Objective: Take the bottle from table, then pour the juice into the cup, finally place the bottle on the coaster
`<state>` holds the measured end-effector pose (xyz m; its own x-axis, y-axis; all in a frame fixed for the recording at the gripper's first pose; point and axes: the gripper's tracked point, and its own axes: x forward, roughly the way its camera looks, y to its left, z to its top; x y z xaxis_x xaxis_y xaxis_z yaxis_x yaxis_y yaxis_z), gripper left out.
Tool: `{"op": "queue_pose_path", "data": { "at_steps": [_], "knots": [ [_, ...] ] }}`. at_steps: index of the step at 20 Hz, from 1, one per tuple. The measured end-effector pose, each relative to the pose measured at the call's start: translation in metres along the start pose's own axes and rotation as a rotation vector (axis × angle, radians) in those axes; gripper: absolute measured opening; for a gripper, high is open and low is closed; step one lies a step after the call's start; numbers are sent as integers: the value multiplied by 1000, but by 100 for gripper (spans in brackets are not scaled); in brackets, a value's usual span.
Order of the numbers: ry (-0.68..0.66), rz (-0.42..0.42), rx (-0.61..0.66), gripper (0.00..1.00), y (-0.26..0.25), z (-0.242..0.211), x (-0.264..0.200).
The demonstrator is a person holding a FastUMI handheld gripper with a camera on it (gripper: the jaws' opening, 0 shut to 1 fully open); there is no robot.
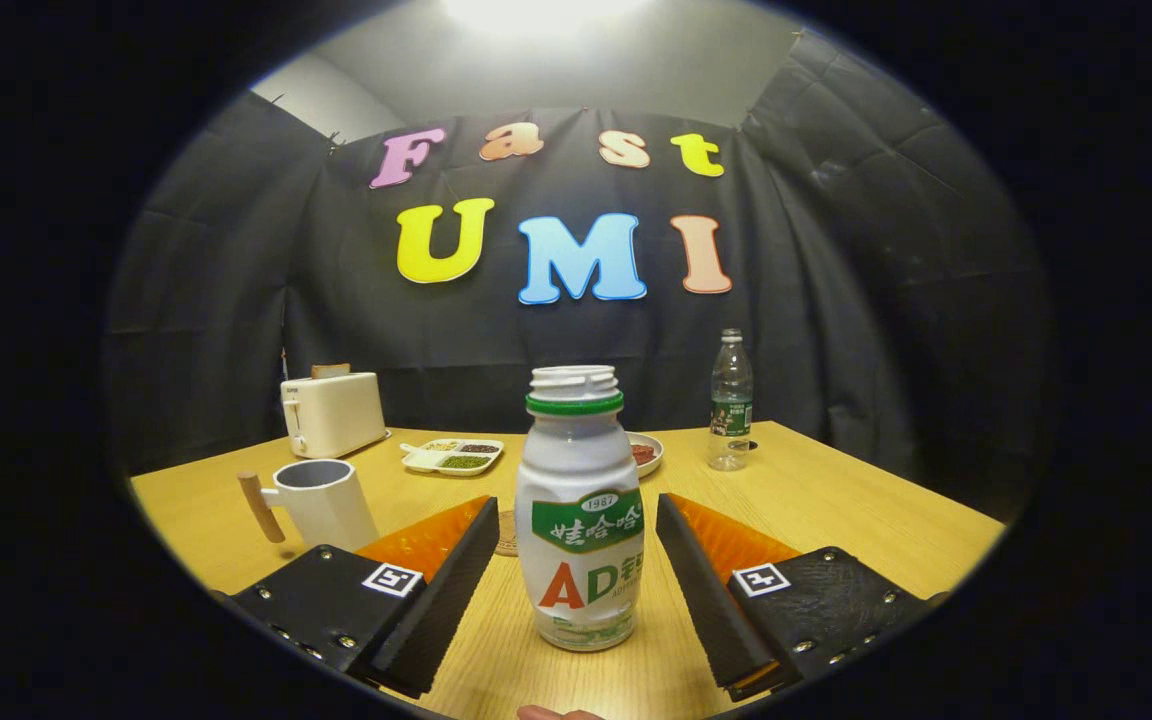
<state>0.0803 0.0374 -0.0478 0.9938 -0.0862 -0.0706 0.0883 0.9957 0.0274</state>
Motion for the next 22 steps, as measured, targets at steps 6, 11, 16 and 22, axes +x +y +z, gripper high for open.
{"op": "queue_pose_path", "data": {
  "at_steps": [6,11,16,22],
  "knots": [
    [26,-78,3,75,-9,-7,13],
    [27,-65,-46,71,-9,-2,18],
    [24,6,-137,71,6,9,21],
    [28,57,-284,71,25,15,25]
  ]
}}
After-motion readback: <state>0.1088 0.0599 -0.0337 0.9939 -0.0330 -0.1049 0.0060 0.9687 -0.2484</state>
